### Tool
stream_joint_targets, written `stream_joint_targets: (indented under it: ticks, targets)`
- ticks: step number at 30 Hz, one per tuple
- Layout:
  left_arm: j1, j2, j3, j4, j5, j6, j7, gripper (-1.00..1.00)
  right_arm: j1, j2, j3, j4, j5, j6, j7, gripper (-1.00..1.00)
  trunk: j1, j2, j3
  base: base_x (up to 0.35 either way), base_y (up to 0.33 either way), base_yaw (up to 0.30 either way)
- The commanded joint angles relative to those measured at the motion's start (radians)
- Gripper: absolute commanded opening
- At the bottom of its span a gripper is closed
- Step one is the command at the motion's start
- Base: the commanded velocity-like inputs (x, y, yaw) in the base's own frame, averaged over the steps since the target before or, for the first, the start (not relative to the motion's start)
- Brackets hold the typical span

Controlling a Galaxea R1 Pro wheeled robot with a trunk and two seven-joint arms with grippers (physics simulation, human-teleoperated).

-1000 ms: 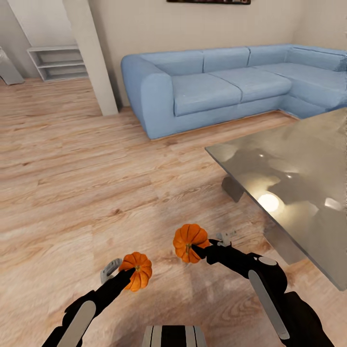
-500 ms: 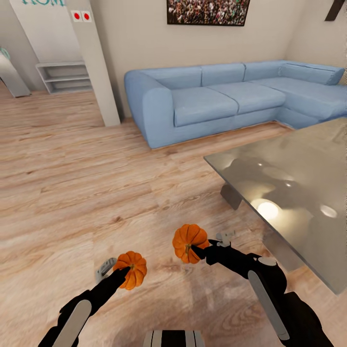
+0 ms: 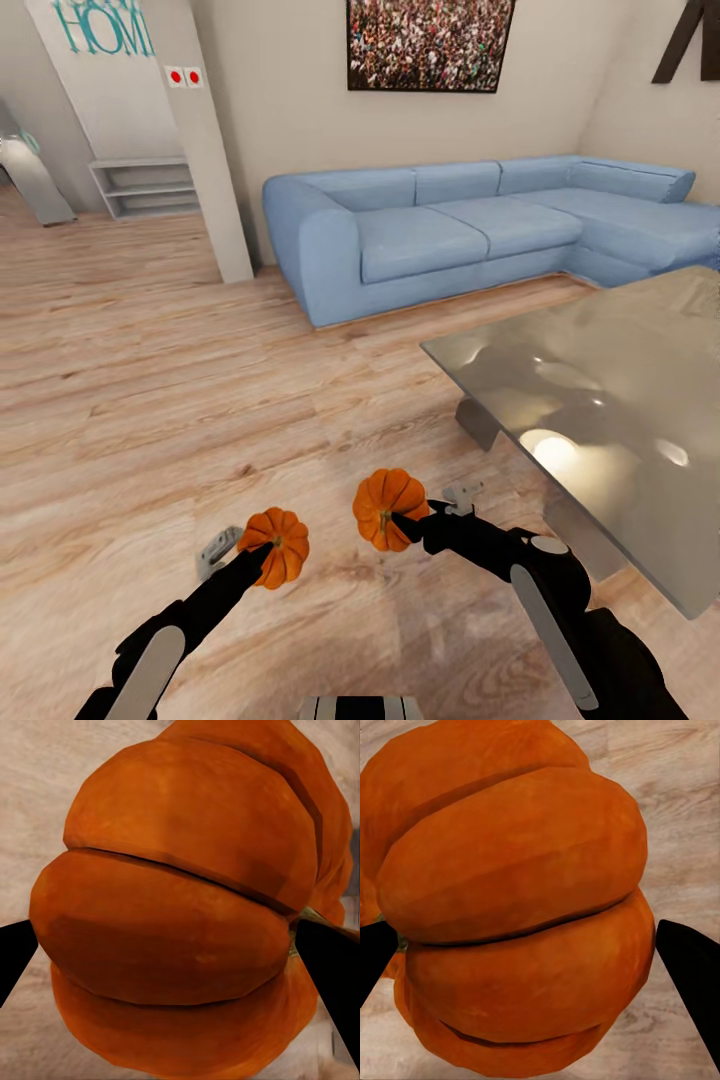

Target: Place each of the two pumpkins and all three candles from the living room inside a cabinet in the living room (use any cabinet), then make sure every cabinet is closed, and position the cauldron so it is next to a table in the living room.

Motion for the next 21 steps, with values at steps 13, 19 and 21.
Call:
stream_joint_targets:
  ticks: [13, 19, 21]
  targets:
    - [0.001, 0.001, -0.001, 0.007, -0.002, 0.002, 0.005, -1.0, -0.002, -0.001, 0.011, 0.0, 0.003, -0.001, 0.0, -1.0, -0.006, 0.003, 0.05, 0.0, 0.0, 0.0]
    - [0.0, 0.0, -0.001, 0.015, -0.003, 0.002, 0.012, -1.0, -0.004, 0.0, 0.01, 0.0, 0.002, -0.015, 0.003, -1.0, -0.008, 0.005, 0.074, 0.0, 0.0, 0.0]
    - [0.0, 0.0, -0.001, 0.022, -0.003, 0.002, 0.014, -1.0, -0.008, 0.002, 0.011, 0.0, 0.003, -0.014, 0.006, -1.0, -0.009, 0.005, 0.081, 0.0, 0.0, 0.0]
